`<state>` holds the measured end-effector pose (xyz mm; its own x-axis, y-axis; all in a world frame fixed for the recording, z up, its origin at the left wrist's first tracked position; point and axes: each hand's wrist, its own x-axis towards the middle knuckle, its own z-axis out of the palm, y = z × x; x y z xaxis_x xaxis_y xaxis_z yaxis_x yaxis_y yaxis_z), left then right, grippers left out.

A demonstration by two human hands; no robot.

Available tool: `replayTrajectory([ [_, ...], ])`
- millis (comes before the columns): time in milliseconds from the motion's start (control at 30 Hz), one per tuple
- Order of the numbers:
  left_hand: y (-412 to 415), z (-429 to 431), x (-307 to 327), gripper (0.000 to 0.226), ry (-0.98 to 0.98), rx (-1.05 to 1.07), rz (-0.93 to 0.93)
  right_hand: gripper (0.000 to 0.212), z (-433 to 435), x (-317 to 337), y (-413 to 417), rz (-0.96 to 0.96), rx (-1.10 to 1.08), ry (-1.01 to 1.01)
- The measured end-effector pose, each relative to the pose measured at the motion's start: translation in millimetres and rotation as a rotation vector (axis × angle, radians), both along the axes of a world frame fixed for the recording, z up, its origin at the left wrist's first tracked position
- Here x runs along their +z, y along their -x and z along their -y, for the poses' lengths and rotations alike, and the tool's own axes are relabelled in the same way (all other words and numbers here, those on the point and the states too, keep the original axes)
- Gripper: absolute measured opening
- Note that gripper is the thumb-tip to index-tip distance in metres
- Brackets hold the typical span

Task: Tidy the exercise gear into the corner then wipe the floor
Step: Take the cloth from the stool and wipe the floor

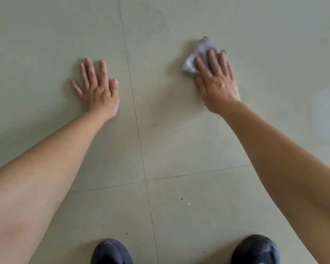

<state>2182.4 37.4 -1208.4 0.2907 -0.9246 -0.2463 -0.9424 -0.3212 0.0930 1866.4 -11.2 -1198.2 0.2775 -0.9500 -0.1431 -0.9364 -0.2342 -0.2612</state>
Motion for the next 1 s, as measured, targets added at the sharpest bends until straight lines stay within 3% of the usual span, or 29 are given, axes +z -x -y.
replayTrajectory([
  [67,-1,2,-2,0.06,-0.003,0.003,0.006,0.055,28,5,-14,0.007,-0.229,-0.048],
  [100,-1,2,-2,0.06,-0.011,-0.001,0.005,0.055,34,5,-26,0.007,-0.223,-0.052],
  [167,-1,2,-2,0.06,-0.039,-0.006,0.004,0.053,29,-2,-55,0.028,0.039,-0.004],
  [267,-4,5,0,0.061,-0.08,-0.007,-0.02,0.049,-17,-12,-79,0.069,0.646,0.085],
  [367,-6,5,1,0.062,-0.094,-0.017,-0.034,0.046,-10,-15,-62,0.079,0.982,0.098],
  [433,-6,5,1,0.061,-0.107,-0.014,-0.041,0.046,36,-16,-53,0.011,0.938,0.168],
  [500,-6,5,2,0.061,-0.121,-0.016,-0.039,0.047,91,-10,-50,0.003,0.584,0.193],
  [567,-7,5,2,0.062,-0.131,-0.019,-0.035,0.052,132,2,-58,-0.014,0.114,0.067],
  [633,-7,4,1,0.062,-0.127,-0.018,-0.029,0.054,142,8,-79,-0.016,-0.129,-0.019],
  [700,-7,4,1,0.062,-0.118,-0.016,-0.019,0.054,128,6,-101,0.003,0.044,-0.021],
  [767,-6,4,0,0.062,-0.115,-0.016,-0.014,0.054,96,-2,-111,0.066,0.42,0.047],
  [900,-6,4,0,0.061,-0.102,-0.016,-0.018,0.051,47,-9,-66,0.035,0.931,0.087],
  [967,-6,6,2,0.061,-0.126,-0.016,-0.018,0.049,56,-12,-23,0.014,0.867,0.161],
  [1000,-6,6,2,0.061,-0.138,-0.016,-0.017,0.049,67,-15,0,0.009,0.709,0.206],
])
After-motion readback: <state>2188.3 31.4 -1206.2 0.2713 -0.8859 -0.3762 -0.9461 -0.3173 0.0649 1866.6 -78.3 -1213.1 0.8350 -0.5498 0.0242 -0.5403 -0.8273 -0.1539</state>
